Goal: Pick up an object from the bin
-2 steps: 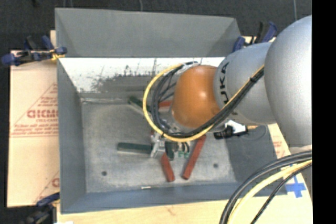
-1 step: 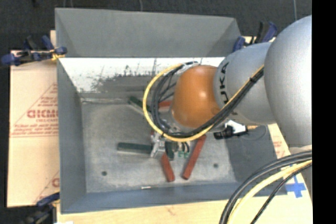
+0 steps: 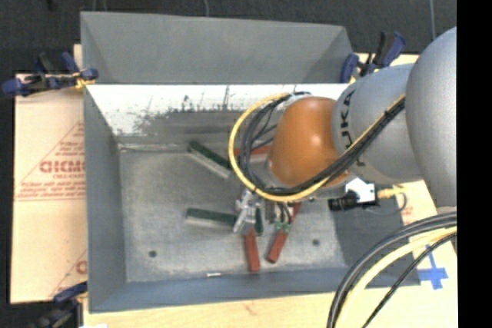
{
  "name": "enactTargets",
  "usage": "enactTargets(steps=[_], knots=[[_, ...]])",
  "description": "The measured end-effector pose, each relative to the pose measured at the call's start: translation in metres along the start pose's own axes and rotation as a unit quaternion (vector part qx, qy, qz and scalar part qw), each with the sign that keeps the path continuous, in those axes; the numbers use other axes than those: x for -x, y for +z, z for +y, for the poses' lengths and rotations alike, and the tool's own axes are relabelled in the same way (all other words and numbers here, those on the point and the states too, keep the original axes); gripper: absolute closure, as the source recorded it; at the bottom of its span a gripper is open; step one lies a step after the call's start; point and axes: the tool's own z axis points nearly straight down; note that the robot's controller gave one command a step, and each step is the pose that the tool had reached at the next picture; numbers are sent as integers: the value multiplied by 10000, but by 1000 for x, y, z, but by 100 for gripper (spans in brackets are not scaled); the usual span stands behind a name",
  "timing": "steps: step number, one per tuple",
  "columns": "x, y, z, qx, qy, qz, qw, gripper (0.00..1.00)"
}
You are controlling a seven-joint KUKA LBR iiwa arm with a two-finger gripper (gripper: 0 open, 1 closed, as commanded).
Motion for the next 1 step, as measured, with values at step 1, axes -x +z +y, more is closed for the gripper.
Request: enactTargets(steps=[1], knots=[[39,2,-12,-92,229,181,9995,100]])
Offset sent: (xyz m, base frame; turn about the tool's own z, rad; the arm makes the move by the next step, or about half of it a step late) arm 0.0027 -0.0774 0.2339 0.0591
